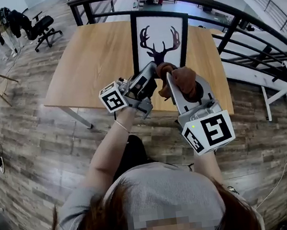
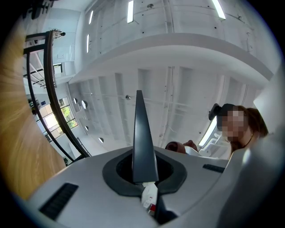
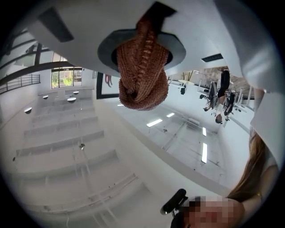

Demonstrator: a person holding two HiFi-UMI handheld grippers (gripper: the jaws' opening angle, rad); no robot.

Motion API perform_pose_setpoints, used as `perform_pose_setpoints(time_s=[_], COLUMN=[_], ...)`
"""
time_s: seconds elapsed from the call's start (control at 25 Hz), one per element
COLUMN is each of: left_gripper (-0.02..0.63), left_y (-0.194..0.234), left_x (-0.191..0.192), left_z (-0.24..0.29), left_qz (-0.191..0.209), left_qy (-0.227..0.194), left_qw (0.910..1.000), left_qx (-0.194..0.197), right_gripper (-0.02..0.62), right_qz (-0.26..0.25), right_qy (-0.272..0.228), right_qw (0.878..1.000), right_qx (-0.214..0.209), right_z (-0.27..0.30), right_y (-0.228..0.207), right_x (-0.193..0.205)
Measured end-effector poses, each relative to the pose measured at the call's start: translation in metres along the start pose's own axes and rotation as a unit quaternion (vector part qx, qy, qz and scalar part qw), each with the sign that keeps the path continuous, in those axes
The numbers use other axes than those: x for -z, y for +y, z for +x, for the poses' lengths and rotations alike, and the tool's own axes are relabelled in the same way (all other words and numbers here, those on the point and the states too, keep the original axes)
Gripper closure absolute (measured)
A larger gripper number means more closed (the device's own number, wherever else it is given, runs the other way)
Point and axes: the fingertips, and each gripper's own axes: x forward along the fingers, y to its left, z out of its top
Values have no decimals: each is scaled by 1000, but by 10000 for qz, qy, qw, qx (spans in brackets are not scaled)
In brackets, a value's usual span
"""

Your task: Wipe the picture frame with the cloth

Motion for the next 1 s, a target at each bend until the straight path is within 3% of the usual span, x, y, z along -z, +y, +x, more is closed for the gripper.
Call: perform_pose_setpoints(time_s=[0.24, 0.36, 0.6, 1.0], left_gripper=[586, 586, 586, 586], left_y=[-5, -10, -14, -14], left_x=[2, 3, 7, 4], left_z=[-2, -6, -11, -6], left_qz=[-9, 0, 4, 13], left_qy=[-38, 8, 18, 79], left_qw=[10000, 9999, 9999, 9998], left_qx=[32, 111, 120, 185], right_gripper=[549, 549, 549, 549], right_qz=[-411, -490, -596, -865], right_qy=[-726, -806, -829, -403], right_qw=[9945, 9911, 9873, 9846], right_qx=[638, 936, 1220, 1461], right_z=[9, 22, 37, 61], right_y=[-54, -79, -100, -114], right_x=[-60, -73, -76, -48])
